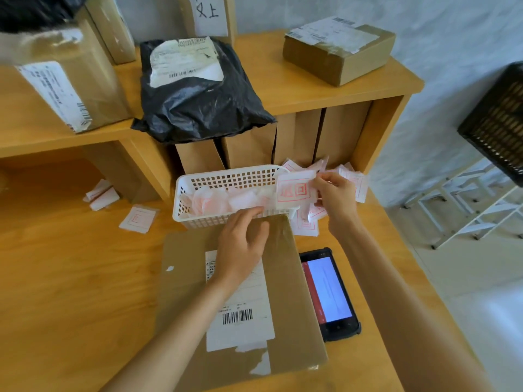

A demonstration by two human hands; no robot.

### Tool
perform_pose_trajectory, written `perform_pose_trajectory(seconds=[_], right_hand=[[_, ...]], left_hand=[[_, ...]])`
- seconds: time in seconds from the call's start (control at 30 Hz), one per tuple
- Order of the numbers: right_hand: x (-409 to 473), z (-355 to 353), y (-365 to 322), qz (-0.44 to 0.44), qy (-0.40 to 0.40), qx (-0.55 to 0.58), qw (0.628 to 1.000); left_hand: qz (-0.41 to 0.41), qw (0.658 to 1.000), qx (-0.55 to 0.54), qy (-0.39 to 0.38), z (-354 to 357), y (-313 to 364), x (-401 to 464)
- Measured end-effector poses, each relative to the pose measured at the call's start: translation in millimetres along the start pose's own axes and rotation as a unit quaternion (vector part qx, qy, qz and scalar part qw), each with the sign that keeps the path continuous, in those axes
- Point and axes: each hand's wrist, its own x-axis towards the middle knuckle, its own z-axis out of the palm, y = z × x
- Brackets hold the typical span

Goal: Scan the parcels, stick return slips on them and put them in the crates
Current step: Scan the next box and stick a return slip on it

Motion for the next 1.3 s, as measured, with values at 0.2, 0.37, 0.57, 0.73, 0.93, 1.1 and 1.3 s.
perform_pose_trajectory(seconds=[0.2,0.37,0.57,0.73,0.93,1.1,1.3], right_hand=[[-35,14,14,0.033,-0.112,-0.055,0.992],[-46,29,20,0.021,-0.111,-0.096,0.989],[-55,36,18,0.034,-0.116,-0.097,0.988],[-59,46,16,0.027,-0.125,-0.119,0.985],[-59,56,14,0.02,-0.13,-0.117,0.984],[-62,61,10,-0.001,-0.138,-0.139,0.981],[-68,65,8,-0.21,-0.149,-0.251,0.933]], left_hand=[[-0.206,0.949,-0.225,0.081,-14,10,6],[-0.256,0.93,-0.261,0.03,-32,11,10],[-0.252,0.921,-0.296,-0.04,-61,-4,5],[-0.255,0.92,-0.294,-0.047,-70,-5,0],[-0.261,0.933,-0.248,-0.012,-72,-6,5],[-0.262,0.928,-0.264,-0.031,-77,-8,9],[-0.278,0.918,-0.276,-0.064,-84,-10,17]])
